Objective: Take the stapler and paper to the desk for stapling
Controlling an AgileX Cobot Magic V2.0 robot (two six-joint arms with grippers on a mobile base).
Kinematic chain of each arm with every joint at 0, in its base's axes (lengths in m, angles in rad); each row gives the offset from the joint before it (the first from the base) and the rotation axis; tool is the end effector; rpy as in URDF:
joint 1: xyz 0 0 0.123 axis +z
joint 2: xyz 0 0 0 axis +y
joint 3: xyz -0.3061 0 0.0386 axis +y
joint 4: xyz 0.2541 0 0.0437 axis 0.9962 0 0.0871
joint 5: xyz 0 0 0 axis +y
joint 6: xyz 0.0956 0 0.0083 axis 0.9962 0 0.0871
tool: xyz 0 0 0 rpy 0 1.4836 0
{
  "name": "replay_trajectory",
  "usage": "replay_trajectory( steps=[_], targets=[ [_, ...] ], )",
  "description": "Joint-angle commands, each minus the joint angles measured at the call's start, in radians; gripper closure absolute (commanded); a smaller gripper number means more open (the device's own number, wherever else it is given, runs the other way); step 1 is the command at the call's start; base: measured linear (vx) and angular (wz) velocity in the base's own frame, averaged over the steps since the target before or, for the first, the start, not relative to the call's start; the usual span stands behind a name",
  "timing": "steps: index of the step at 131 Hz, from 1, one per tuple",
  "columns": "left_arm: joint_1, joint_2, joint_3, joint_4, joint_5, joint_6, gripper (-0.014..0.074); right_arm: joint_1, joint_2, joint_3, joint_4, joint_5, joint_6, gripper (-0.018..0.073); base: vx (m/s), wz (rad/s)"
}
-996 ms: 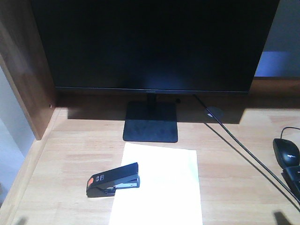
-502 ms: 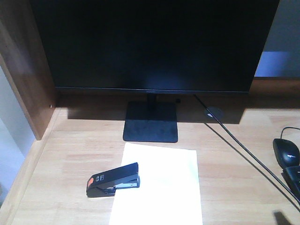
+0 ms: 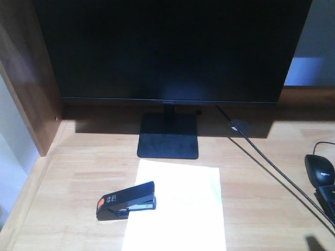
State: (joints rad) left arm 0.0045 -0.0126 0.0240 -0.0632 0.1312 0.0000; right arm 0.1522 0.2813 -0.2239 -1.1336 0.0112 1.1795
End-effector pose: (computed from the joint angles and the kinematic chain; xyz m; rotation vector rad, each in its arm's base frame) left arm 0.0438 -0.0006 0.1932 -0.0482 1.6255 -0.0515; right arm 0.0681 0.0094 0.2765 -0.0742 1.5459 0.1491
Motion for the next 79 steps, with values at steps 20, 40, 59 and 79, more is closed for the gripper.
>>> replay_trajectory(
  steps=[20, 40, 59, 79],
  targets=[
    [0.002, -0.016, 0.011, -0.009, -0.070, -0.009, 0.0603, -0.002, 0.008, -0.027, -0.008, -0.024, -0.008, 0.0565, 0.00, 0.00],
    [0.002, -0.016, 0.011, -0.009, -0.070, -0.009, 0.0603, -0.002, 0.008, -0.027, -0.008, -0.024, -0.008, 0.0565, 0.00, 0.00],
    [0.002, -0.015, 0.011, -0.009, -0.070, -0.008, 0.0603, -0.002, 0.008, -0.027, -0.008, -0.024, -0.008, 0.0565, 0.00, 0.00],
    [0.002, -0.015, 0.011, -0.009, -0.070, -0.008, 0.0603, -0.002, 0.008, -0.027, -0.008, -0.024, -0.008, 0.0565, 0.00, 0.00]
  ],
)
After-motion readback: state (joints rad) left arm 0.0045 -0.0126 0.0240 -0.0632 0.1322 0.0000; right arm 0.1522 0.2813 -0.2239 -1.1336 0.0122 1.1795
